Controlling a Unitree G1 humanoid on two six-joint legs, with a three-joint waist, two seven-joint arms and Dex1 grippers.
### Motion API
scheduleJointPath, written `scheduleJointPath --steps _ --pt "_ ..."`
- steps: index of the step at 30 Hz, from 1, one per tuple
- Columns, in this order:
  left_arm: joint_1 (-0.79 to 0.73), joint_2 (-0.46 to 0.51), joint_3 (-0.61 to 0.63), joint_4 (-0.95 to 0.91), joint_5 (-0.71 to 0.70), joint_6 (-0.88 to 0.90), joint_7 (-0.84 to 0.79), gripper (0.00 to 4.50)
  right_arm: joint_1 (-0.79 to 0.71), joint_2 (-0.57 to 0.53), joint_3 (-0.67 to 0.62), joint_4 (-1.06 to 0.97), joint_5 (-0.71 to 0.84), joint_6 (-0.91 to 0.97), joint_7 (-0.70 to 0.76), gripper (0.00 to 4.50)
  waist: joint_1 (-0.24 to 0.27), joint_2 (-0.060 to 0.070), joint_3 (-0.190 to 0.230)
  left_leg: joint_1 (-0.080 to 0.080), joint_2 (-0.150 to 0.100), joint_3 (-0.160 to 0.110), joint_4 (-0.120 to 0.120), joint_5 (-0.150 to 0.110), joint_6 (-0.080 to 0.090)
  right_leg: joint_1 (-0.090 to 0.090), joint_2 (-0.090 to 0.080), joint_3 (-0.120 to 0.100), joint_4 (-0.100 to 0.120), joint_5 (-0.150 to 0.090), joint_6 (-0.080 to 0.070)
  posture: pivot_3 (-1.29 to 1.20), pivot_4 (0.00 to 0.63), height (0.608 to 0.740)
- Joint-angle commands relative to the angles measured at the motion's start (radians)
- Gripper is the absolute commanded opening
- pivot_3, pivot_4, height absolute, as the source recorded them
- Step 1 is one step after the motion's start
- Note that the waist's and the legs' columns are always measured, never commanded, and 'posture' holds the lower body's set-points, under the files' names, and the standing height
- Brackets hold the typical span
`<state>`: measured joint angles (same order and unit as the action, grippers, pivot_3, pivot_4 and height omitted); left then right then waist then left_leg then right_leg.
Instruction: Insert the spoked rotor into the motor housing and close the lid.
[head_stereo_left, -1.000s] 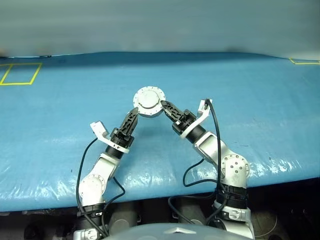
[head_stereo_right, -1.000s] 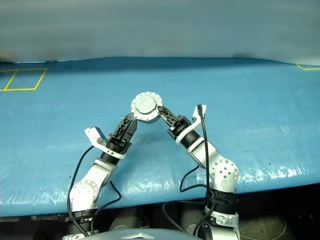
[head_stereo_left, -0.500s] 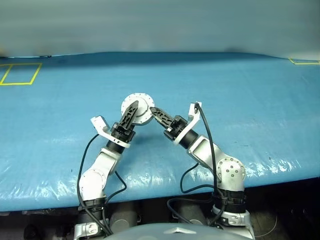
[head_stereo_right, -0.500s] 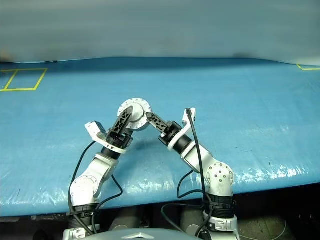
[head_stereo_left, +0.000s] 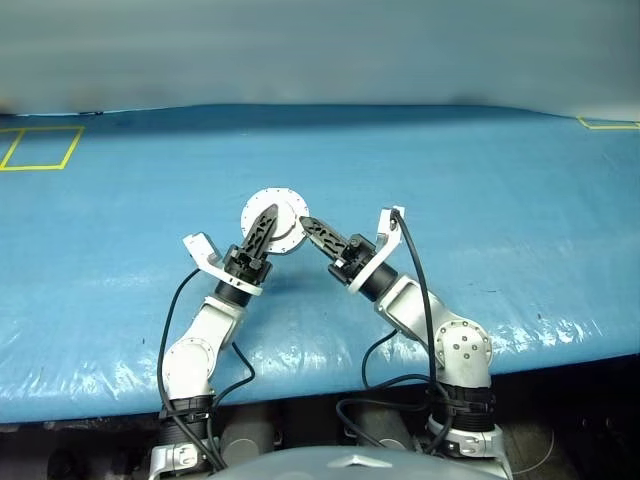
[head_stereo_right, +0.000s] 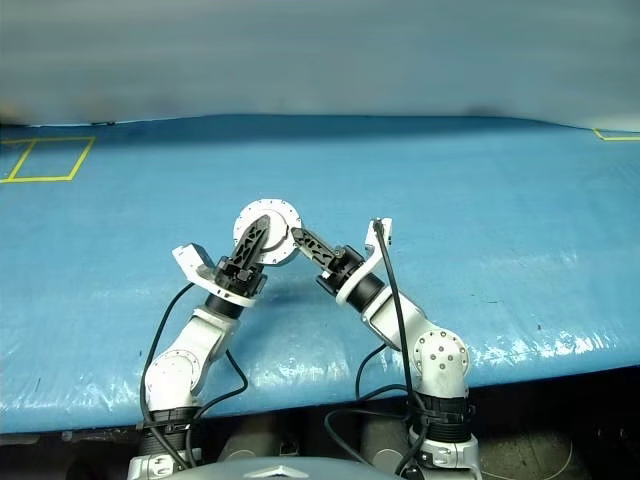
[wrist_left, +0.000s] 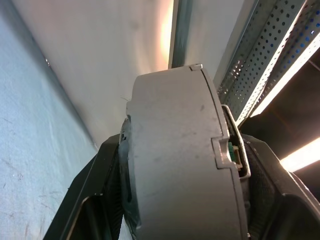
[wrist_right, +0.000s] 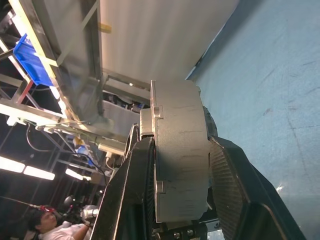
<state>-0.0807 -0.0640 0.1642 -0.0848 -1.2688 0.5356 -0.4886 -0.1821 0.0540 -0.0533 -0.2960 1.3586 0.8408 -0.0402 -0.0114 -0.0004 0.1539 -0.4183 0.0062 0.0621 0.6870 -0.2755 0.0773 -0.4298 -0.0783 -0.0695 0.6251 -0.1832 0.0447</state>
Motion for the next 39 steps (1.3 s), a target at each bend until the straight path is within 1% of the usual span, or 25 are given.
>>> scheduleJointPath --steps 1,4,7,11,13,17,20,22,24,26,28,30,31,34,36,39 --pt "-0.026 -0.051 -0.013 -0.013 0.018 -0.017 0.005 2.62 -0.019 0.001 0.010 -0.057 0.014 -0.018 0.018 1.22 0.000 0.000 0.000 0.000 0.000 0.000 0.000 0.000 0.000 0.000 0.000 0.000 0.000 0.000 0.000 0.00 0.150 0.740" --pt "-0.029 -0.053 -0.014 -0.013 0.014 -0.027 -0.027 2.62 -0.021 -0.003 0.010 -0.055 0.002 -0.024 0.010 1.22 0.000 0.000 0.000 0.000 0.000 0.000 0.000 0.000 0.000 0.000 0.000 0.000 0.000 0.000 0.000 0.00 0.150 0.740" --pt "-0.041 -0.063 0.001 0.009 0.019 -0.042 0.031 2.61 -0.024 -0.005 0.009 -0.052 -0.008 -0.027 0.008 1.22 0.001 0.000 0.000 0.000 0.000 0.000 0.000 0.000 0.000 0.000 0.000 0.000 0.000 0.000 0.000 0.00 0.150 0.740" --pt "-0.038 -0.068 0.006 0.014 0.019 -0.060 0.043 2.61 -0.028 -0.007 0.010 -0.043 -0.018 -0.033 0.006 1.22 0.000 0.000 0.000 0.000 0.000 0.000 0.001 0.000 0.000 0.000 0.000 0.000 0.000 0.000 0.000 0.00 0.150 0.740" --pt "-0.028 -0.068 0.002 0.013 0.030 -0.071 0.049 2.61 -0.029 -0.009 0.011 -0.039 -0.025 -0.038 0.007 1.98 0.000 0.000 0.000 0.000 0.000 0.000 0.001 0.000 0.000 0.000 0.000 0.000 0.000 0.000 0.000 0.00 0.150 0.740" --pt "-0.015 -0.070 -0.001 0.025 0.063 -0.098 0.066 2.61 -0.032 0.003 0.003 -0.048 -0.056 -0.067 -0.005 3.26 -0.001 0.000 0.000 0.001 0.000 0.000 0.001 0.000 0.000 0.000 0.000 0.001 0.000 0.000 0.000 0.00 0.150 0.740" --pt "-0.021 -0.068 0.013 0.062 0.113 -0.139 0.093 2.61 -0.041 0.008 -0.003 -0.051 -0.142 -0.130 -0.018 3.26 0.001 0.000 0.000 0.001 0.000 0.000 0.001 0.000 0.000 0.000 0.001 0.001 0.001 0.000 0.000 0.00 0.150 0.740" --pt "-0.035 -0.060 0.030 0.092 0.180 -0.202 0.113 2.61 -0.059 0.047 -0.038 -0.019 -0.196 -0.204 -0.079 3.26 0.001 0.000 0.000 0.000 0.000 0.000 0.001 0.000 0.000 0.001 0.001 0.001 0.001 0.000 0.001 0.00 0.150 0.740" --pt "-0.067 -0.061 0.079 0.136 0.241 -0.290 0.188 2.61 -0.066 0.045 -0.041 -0.008 -0.229 -0.224 -0.087 3.26 0.002 -0.001 0.000 0.000 0.000 0.000 0.002 0.000 0.000 0.001 0.001 0.001 0.000 0.001 0.001 0.00 0.150 0.740" --pt "-0.106 -0.052 0.127 0.188 0.320 -0.391 0.279 2.61 -0.060 -0.001 0.000 -0.021 -0.296 -0.209 -0.058 3.26 0.001 -0.001 0.000 0.000 0.000 0.000 0.003 0.000 0.000 0.001 0.001 0.001 0.000 0.001 0.001 0.00 0.150 0.740" --pt "-0.138 -0.039 0.159 0.227 0.378 -0.448 0.341 2.61 -0.049 -0.057 0.054 -0.031 -0.390 -0.193 -0.029 3.26 0.000 -0.002 0.001 0.000 0.000 0.001 0.003 0.000 0.000 0.001 0.001 0.002 0.001 0.001 0.001 0.00 0.150 0.740" --pt "-0.172 -0.012 0.184 0.260 0.433 -0.480 0.380 2.61 -0.044 -0.182 0.184 -0.032 -0.633 -0.224 -0.022 3.26 0.001 -0.002 0.000 0.000 0.000 0.001 0.003 0.000 0.000 0.001 0.001 0.002 0.001 0.001 0.001 0.00 0.150 0.740" --pt "-0.190 0.001 0.200 0.276 0.448 -0.490 0.395 2.61 -0.041 -0.227 0.234 -0.021 -0.725 -0.235 -0.023 3.26 0.004 -0.003 0.000 0.000 0.000 0.001 0.003 0.000 0.000 0.001 0.000 0.002 0.001 0.001 0.001 0.00 0.150 0.740" --pt "-0.240 0.025 0.248 0.322 0.477 -0.515 0.434 2.61 -0.039 -0.289 0.322 0.019 -0.882 -0.259 -0.005 3.26 0.004 -0.004 0.000 0.000 -0.001 0.002 0.003 0.002 -0.003 0.001 0.000 0.002 0.000 0.001 0.001 0.00 0.150 0.740" --pt "-0.262 0.047 0.264 0.352 0.526 -0.542 0.464 2.61 -0.041 -0.306 0.357 0.054 -0.971 -0.265 -0.004 3.26 0.000 -0.005 -0.001 0.001 -0.001 0.002 0.003 0.002 -0.004 0.001 0.000 0.002 0.000 0.002 0.002 0.00 0.150 0.740" --pt "-0.265 0.061 0.284 0.355 0.539 -0.551 0.459 3.42 -0.031 -0.297 0.356 0.085 -1.027 -0.281 0.020 3.30 -0.001 -0.006 0.000 0.002 0.000 0.003 0.003 0.002 -0.004 0.002 0.001 0.003 0.000 0.002 0.002 0.00 0.150 0.740"
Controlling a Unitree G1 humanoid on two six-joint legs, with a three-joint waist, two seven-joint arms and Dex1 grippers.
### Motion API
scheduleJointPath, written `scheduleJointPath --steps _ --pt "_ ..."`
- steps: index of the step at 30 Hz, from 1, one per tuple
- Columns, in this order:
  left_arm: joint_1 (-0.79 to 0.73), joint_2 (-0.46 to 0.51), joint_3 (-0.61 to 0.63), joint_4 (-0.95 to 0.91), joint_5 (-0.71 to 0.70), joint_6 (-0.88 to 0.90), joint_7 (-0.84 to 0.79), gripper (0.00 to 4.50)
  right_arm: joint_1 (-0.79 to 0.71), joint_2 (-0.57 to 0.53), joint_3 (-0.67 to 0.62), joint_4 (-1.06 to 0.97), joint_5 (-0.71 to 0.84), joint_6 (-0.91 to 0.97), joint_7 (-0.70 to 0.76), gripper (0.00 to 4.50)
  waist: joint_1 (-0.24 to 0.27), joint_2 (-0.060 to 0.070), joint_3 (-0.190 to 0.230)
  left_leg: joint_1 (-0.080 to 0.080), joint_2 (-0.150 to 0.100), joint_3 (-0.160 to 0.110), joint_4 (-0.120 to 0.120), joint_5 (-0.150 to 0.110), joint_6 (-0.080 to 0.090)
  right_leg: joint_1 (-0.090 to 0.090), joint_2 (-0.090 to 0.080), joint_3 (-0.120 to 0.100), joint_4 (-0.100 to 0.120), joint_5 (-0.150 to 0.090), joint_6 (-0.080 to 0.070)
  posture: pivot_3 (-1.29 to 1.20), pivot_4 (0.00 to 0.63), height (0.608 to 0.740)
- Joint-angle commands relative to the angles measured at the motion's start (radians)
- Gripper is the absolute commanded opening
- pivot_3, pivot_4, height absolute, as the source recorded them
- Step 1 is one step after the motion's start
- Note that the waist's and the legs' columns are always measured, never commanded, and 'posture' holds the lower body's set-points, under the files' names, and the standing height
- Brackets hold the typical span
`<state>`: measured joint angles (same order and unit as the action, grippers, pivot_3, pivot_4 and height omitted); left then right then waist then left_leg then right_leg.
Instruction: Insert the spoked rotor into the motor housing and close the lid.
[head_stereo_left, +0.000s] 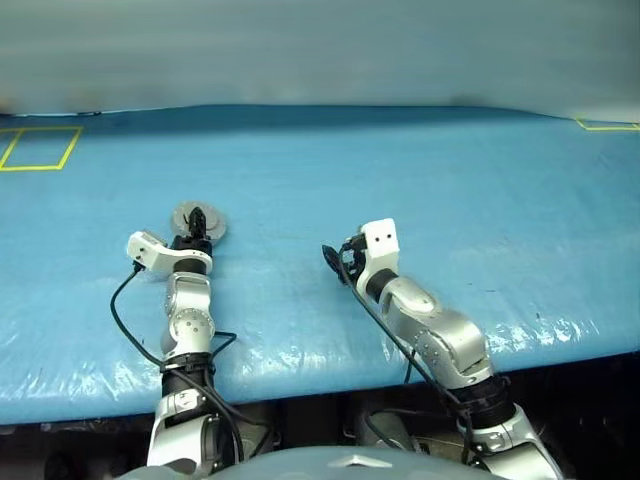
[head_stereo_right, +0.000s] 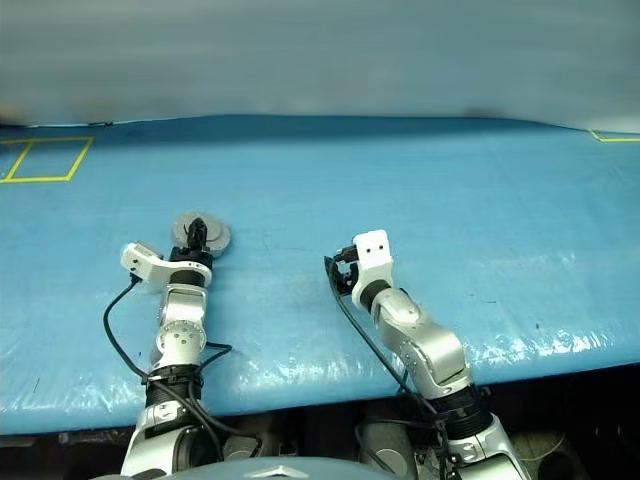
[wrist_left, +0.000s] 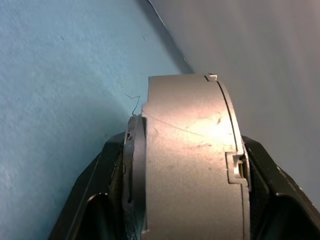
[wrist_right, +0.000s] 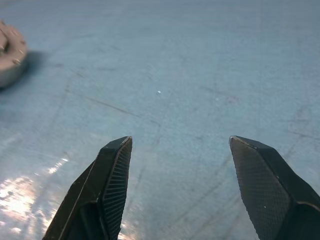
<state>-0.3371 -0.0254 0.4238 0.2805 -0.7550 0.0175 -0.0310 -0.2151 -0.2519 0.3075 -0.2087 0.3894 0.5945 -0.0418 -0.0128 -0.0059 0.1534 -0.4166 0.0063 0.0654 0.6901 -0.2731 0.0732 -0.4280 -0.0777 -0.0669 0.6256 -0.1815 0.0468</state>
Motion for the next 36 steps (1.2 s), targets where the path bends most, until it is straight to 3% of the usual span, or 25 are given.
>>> scheduleJointPath --steps 1,3,16,19,24,29,32,34,36 --pt "-0.005 0.023 0.027 -0.016 0.032 -0.033 0.006 3.73 0.006 0.014 -0.011 -0.001 -0.067 -0.037 0.031 3.30 0.001 -0.001 0.000 0.000 0.000 0.000 0.000 0.000 0.000 0.000 0.000 0.000 0.000 0.000 0.000 0.00 0.150 0.740" --pt "0.002 0.031 0.035 -0.024 0.069 -0.048 0.040 4.43 0.010 0.026 -0.031 0.003 -0.083 -0.037 0.043 3.30 0.003 -0.002 0.001 0.000 0.000 0.000 0.000 0.000 0.000 0.000 0.000 0.000 0.000 0.000 0.000 0.00 0.150 0.740" --pt "0.100 0.108 0.071 -0.187 0.168 -0.106 0.062 4.47 0.012 0.068 -0.103 -0.027 -0.146 -0.010 0.112 3.30 0.005 -0.002 0.000 0.001 0.001 0.000 0.000 0.001 -0.002 0.001 0.000 0.000 0.001 0.000 0.000 0.00 0.150 0.740" --pt "0.139 0.152 -0.033 -0.266 0.181 -0.102 -0.131 4.47 0.014 0.036 -0.095 -0.043 -0.199 -0.076 0.141 3.30 0.006 -0.002 0.000 0.001 0.001 0.000 0.000 0.001 -0.002 0.001 0.000 -0.001 0.001 0.000 -0.001 0.00 0.150 0.740" --pt "0.234 0.274 -0.335 -0.464 0.213 -0.018 -0.487 4.47 0.054 -0.037 -0.095 -0.089 -0.230 -0.152 0.241 3.30 0.008 -0.002 0.000 0.001 0.000 0.000 0.001 0.001 -0.001 0.001 -0.002 0.000 0.000 -0.001 -0.003 0.00 0.150 0.740" --pt "0.242 0.422 -0.539 -0.436 0.425 0.010 -0.610 4.47 0.086 -0.080 -0.155 -0.128 -0.213 -0.089 0.278 3.30 -0.003 0.000 0.000 0.004 0.002 0.003 -0.001 0.001 -0.003 0.001 0.001 0.002 0.001 -0.003 -0.005 0.00 0.150 0.740" --pt "0.226 0.463 -0.603 -0.363 0.528 -0.032 -0.650 4.50 0.098 -0.094 -0.177 -0.120 -0.246 -0.069 0.266 3.86 0.000 0.000 0.000 0.005 0.004 0.003 -0.003 0.002 -0.005 0.000 0.002 0.002 0.002 -0.005 -0.005 0.00 0.150 0.740" --pt "0.225 0.475 -0.622 -0.335 0.555 -0.055 -0.680 4.50 0.109 -0.095 -0.184 -0.126 -0.239 -0.072 0.282 4.47 0.003 0.000 0.000 0.005 0.005 0.003 -0.003 0.002 -0.003 -0.001 0.003 0.001 0.003 -0.004 -0.007 0.00 0.150 0.740" --pt "0.225 0.473 -0.624 -0.324 0.565 -0.067 -0.696 4.50 0.119 -0.092 -0.191 -0.136 -0.235 -0.070 0.291 4.47 0.003 0.000 0.001 0.005 0.006 0.003 -0.003 0.002 -0.003 -0.001 0.003 0.001 0.003 -0.004 -0.007 0.00 0.150 0.740"
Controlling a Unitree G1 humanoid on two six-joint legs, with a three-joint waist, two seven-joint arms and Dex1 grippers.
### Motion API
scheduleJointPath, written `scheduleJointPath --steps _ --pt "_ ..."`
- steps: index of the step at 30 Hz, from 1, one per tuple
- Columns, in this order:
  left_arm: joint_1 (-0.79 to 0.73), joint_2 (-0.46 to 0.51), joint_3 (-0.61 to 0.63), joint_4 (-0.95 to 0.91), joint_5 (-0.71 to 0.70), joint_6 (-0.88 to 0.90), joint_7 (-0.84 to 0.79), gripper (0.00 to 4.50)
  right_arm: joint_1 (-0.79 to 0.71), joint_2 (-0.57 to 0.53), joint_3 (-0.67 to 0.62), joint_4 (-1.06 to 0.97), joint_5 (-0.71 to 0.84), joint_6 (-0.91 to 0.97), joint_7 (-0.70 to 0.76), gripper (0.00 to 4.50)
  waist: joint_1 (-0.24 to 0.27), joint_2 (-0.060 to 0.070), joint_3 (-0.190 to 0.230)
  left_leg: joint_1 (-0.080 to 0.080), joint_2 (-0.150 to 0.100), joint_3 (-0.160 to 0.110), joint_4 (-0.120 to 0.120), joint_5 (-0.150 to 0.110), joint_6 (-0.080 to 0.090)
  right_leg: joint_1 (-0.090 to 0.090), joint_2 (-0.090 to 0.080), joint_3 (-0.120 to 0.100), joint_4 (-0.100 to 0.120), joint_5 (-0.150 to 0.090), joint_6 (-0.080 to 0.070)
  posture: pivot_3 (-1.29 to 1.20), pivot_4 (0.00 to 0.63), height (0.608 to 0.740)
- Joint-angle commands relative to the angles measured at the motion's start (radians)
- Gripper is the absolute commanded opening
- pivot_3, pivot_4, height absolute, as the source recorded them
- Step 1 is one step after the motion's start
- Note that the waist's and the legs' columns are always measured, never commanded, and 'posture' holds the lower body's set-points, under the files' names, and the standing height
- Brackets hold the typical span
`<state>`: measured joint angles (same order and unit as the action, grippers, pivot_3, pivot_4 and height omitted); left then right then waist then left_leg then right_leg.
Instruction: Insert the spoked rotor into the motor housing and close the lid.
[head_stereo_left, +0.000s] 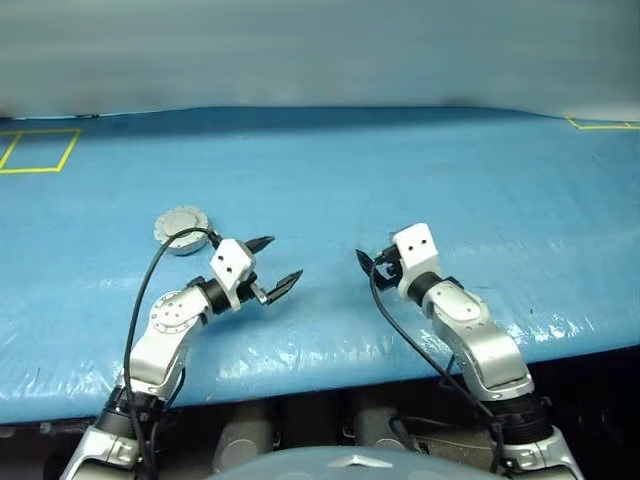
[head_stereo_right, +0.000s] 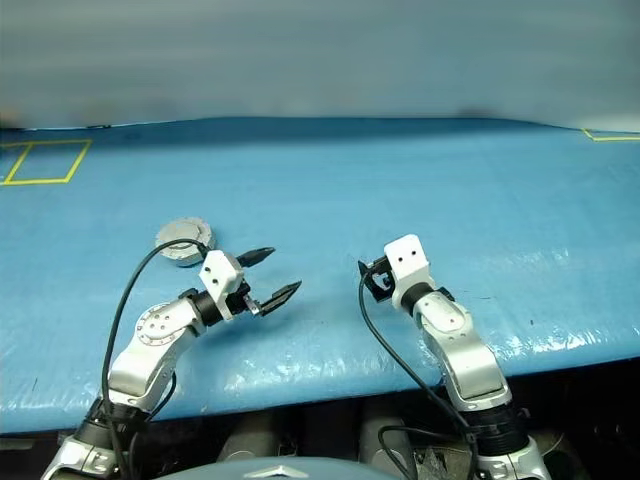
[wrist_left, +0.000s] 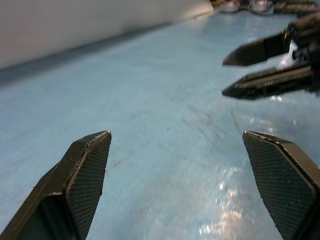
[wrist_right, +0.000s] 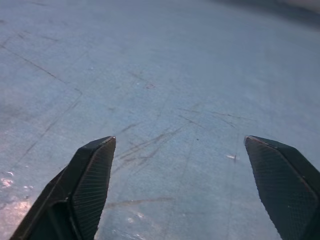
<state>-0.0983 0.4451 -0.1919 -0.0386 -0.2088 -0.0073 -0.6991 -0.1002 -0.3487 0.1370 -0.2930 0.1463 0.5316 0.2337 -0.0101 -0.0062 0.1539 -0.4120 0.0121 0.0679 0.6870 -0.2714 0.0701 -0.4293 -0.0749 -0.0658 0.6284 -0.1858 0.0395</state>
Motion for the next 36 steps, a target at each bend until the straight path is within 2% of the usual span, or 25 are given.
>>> scheduleJointPath --steps 1,14,19,31,36 --pt "-0.017 -0.006 -0.001 -0.001 0.016 -0.042 -0.026 4.50 0.008 0.007 -0.024 -0.056 0.014 0.003 0.021 4.47 0.000 0.000 0.000 0.000 0.000 0.000 0.000 0.000 0.000 0.000 0.000 0.000 0.000 0.000 0.000 0.00 0.150 0.740" --pt "-0.048 -0.044 0.035 0.041 0.018 -0.072 -0.017 4.50 -0.008 0.014 -0.001 -0.069 -0.039 0.037 0.024 4.47 0.002 0.000 0.000 -0.001 -0.001 0.000 0.000 -0.001 0.001 0.000 -0.001 0.000 0.000 0.001 0.000 0.00 0.150 0.740" --pt "-0.073 -0.052 0.031 0.075 0.061 -0.073 0.001 4.50 -0.004 0.022 -0.002 -0.077 -0.054 0.039 0.025 4.47 0.002 0.000 0.000 -0.001 -0.001 0.000 0.000 -0.001 0.001 0.000 -0.001 0.000 -0.001 0.001 0.001 0.00 0.150 0.740" --pt "-0.078 -0.067 0.038 0.071 0.054 -0.070 -0.002 4.50 -0.008 0.027 -0.014 -0.072 -0.071 0.030 0.033 4.47 0.002 0.000 0.000 -0.001 -0.001 0.000 0.001 0.000 0.001 0.000 -0.001 0.000 -0.001 0.001 0.001 0.00 0.150 0.740" --pt "-0.076 -0.060 0.040 0.058 0.056 -0.070 -0.004 4.50 -0.026 0.031 0.022 -0.059 -0.079 0.025 0.052 4.47 0.002 0.000 0.000 -0.001 -0.001 0.000 0.001 -0.001 0.001 0.000 -0.001 0.000 0.000 0.001 0.001 0.00 0.150 0.740"
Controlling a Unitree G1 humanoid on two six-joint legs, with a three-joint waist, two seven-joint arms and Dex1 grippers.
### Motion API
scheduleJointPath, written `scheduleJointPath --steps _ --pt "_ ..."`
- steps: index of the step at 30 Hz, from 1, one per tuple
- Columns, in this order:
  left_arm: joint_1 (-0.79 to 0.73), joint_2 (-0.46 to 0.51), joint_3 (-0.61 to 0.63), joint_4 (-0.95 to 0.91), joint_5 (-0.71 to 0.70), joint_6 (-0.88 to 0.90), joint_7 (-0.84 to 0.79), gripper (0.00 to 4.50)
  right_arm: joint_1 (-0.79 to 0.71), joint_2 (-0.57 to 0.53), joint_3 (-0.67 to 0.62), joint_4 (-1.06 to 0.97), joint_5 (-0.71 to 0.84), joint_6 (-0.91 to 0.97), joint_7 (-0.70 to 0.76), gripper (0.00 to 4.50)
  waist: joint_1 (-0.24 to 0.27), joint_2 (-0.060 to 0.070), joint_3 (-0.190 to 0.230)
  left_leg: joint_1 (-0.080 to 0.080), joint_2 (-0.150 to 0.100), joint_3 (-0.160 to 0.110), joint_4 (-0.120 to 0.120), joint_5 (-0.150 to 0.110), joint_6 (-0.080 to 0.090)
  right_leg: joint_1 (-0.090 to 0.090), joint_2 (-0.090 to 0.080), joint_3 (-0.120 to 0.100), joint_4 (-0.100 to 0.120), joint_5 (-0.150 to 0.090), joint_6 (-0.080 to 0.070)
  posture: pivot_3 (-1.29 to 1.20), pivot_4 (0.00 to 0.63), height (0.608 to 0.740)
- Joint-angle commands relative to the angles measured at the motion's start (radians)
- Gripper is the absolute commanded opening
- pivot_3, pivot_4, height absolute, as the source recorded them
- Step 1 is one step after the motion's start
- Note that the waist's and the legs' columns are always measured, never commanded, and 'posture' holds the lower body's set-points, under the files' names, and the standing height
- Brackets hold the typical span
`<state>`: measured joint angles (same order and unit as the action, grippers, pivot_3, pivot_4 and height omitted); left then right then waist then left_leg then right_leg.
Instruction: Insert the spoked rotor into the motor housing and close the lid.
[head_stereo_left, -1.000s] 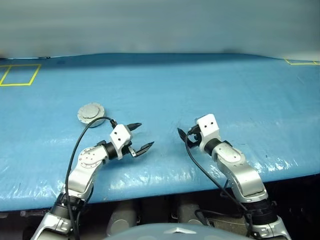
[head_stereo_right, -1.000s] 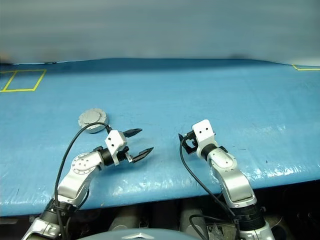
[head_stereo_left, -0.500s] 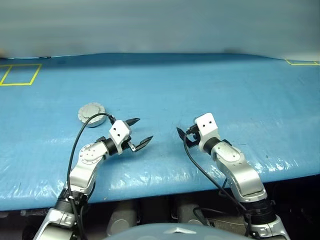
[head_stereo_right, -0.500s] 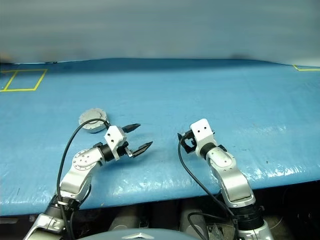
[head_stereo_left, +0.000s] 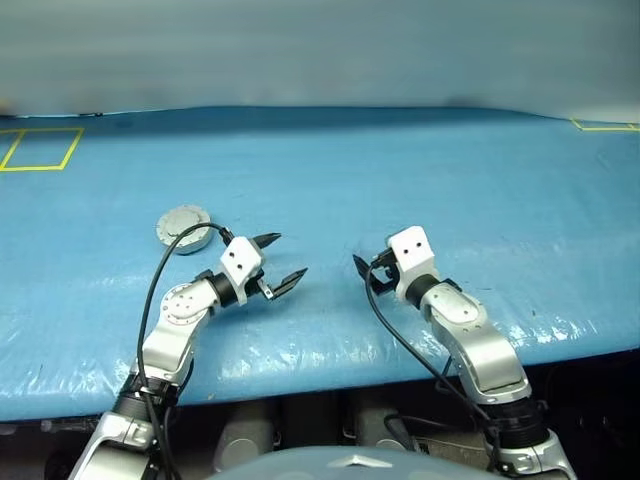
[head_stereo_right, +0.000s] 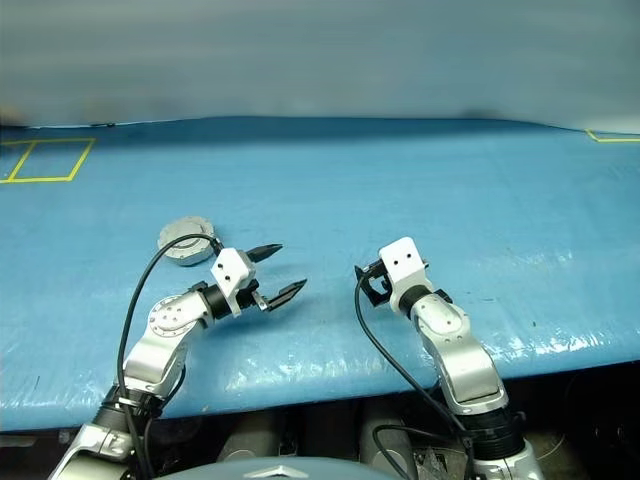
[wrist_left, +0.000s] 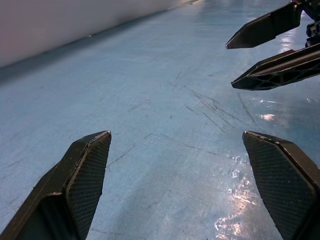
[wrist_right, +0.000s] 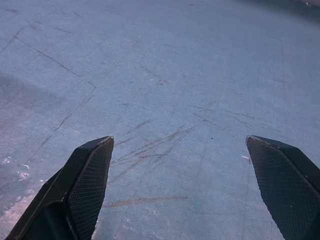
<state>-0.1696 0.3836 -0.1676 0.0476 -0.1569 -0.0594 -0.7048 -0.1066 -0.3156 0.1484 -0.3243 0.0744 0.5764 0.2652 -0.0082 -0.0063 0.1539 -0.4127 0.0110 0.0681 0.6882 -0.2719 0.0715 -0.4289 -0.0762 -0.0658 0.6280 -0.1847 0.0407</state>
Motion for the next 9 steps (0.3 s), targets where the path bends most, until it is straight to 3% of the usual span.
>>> scheduleJointPath --steps 1,9 --pt "0.000 0.001 0.014 -0.028 0.005 -0.019 0.003 4.50 -0.019 -0.003 0.012 -0.027 -0.010 -0.021 0.022 4.47 0.000 0.000 0.000 0.000 0.000 0.000 0.000 0.000 0.000 0.000 0.000 0.000 0.000 0.000 0.000 0.00 0.150 0.740" --pt "-0.007 -0.002 0.021 -0.029 0.015 -0.013 0.027 4.50 -0.027 0.009 -0.018 -0.017 -0.013 -0.009 0.017 4.47 0.000 0.000 0.000 0.000 0.000 0.000 0.000 0.000 0.000 0.000 0.000 0.000 0.000 0.001 0.000 0.00 0.150 0.740"
